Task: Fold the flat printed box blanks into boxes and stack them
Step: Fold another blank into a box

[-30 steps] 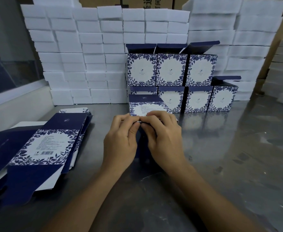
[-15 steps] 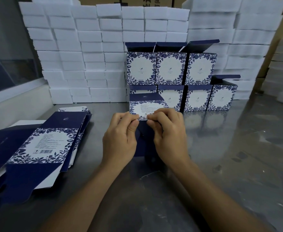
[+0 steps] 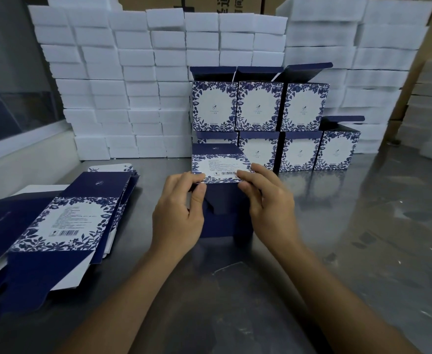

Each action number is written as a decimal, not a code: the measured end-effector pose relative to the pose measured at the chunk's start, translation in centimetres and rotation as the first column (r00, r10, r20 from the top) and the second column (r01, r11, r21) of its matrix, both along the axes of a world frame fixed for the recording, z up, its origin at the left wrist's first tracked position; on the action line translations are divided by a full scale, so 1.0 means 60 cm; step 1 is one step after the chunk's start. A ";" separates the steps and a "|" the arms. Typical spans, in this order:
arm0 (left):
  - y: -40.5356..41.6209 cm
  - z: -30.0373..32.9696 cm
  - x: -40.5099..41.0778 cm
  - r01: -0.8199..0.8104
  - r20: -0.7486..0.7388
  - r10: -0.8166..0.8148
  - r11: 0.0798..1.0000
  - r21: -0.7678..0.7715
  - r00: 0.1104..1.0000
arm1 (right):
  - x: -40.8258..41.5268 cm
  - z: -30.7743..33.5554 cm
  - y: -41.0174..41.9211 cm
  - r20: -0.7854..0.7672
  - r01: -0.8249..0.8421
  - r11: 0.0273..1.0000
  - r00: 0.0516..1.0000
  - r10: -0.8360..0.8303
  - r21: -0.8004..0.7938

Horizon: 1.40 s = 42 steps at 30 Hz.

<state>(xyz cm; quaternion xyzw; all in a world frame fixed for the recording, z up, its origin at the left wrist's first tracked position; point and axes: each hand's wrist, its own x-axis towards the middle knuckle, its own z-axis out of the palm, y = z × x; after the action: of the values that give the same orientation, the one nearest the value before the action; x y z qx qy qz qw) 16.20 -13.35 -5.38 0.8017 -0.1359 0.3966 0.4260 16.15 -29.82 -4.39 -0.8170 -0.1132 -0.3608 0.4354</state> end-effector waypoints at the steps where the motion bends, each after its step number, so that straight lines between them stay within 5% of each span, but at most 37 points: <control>1: 0.000 0.000 0.000 0.001 0.001 -0.001 1.000 0.000 1.000 | 0.000 0.001 0.000 0.014 -0.001 1.000 1.000 0.001 0.012; 10: 0.000 -0.002 -0.001 -0.010 0.005 0.010 1.000 -0.001 1.000 | 0.005 -0.009 -0.014 0.097 -0.004 0.994 0.995 -0.006 0.106; 15: 0.004 -0.014 0.001 -0.036 -0.049 0.037 0.999 0.021 0.998 | 0.010 -0.022 -0.014 -0.061 -0.034 0.985 0.997 0.046 0.171; 23: 0.009 -0.030 0.001 -0.054 -0.093 0.062 0.995 0.078 0.994 | 0.022 -0.043 -0.021 -0.229 -0.057 0.996 0.971 0.070 0.063; 42: 0.011 -0.034 0.002 -0.109 -0.001 0.110 0.990 0.093 0.994 | 0.024 -0.051 -0.014 -0.158 0.013 0.998 0.987 -0.004 0.055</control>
<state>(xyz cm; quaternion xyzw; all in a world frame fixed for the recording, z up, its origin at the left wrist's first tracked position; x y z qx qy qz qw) 16.33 -12.70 -7.45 0.8282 -0.1087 0.4103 0.3661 17.58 -30.68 -7.43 -0.8309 -0.0647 -0.2999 0.4643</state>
